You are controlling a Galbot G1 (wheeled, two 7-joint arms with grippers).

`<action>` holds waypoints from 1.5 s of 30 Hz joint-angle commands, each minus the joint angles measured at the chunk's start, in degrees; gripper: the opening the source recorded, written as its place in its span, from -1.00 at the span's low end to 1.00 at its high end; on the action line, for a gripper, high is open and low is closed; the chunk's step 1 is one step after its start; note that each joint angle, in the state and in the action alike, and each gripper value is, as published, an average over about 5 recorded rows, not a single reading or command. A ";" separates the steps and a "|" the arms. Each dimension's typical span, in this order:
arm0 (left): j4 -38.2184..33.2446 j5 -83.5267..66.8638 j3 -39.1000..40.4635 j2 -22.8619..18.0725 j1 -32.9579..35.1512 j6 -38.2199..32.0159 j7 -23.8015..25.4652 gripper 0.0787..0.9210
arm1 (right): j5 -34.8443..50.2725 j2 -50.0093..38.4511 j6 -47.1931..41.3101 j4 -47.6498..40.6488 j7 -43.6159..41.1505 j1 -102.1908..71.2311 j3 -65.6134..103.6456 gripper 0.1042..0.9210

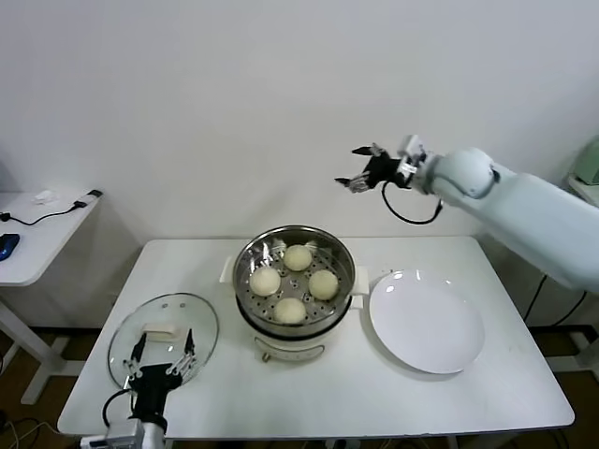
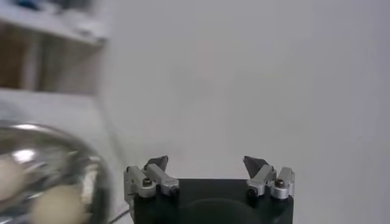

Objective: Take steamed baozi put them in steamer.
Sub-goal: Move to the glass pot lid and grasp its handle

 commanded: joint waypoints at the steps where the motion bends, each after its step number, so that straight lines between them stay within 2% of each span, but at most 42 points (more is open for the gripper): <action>1: 0.91 -0.99 -1.74 3.26 -2.50 -2.05 0.76 0.77 | -9.80 -1.36 7.18 9.82 15.14 -57.51 57.96 0.76; 4: 1.53 0.72 -2.10 4.02 -3.23 -2.82 0.93 0.77 | -11.18 4.63 10.73 11.65 15.27 -67.31 67.02 0.76; 9: 3.75 7.82 -2.06 5.22 -4.16 -5.43 -0.14 0.77 | -14.69 14.74 17.79 13.44 14.92 -77.68 72.16 0.76; 16: 7.03 18.99 -2.13 6.15 -3.94 -10.20 -7.59 0.77 | -17.11 25.18 22.40 14.57 13.94 -86.29 72.72 0.76; 19: 9.60 28.88 -3.28 6.58 -4.02 -13.10 -11.77 0.77 | -18.44 28.06 22.93 15.04 13.60 -89.38 72.26 0.76; 24: 17.34 52.69 -6.01 9.17 -4.43 -17.45 -15.05 0.77 | -22.24 30.53 23.91 14.31 13.39 -92.42 71.22 0.76; 27: 23.06 66.45 -5.87 11.75 -4.38 -16.36 -16.86 0.77 | -23.21 31.33 24.50 13.43 13.44 -92.68 70.81 0.76; 30: 28.33 74.03 -5.21 13.75 -4.95 -13.89 -18.26 0.77 | -23.37 31.75 24.69 13.32 13.45 -92.80 70.48 0.76; 35: 34.01 77.37 -5.40 14.35 -7.77 -12.38 -19.78 0.77 | -23.44 32.24 24.92 13.24 13.57 -92.97 70.49 0.76; 45: 37.97 79.70 -4.73 13.02 -13.53 -12.45 -19.26 0.77 | -23.50 32.96 24.87 13.71 13.72 -93.13 71.05 0.76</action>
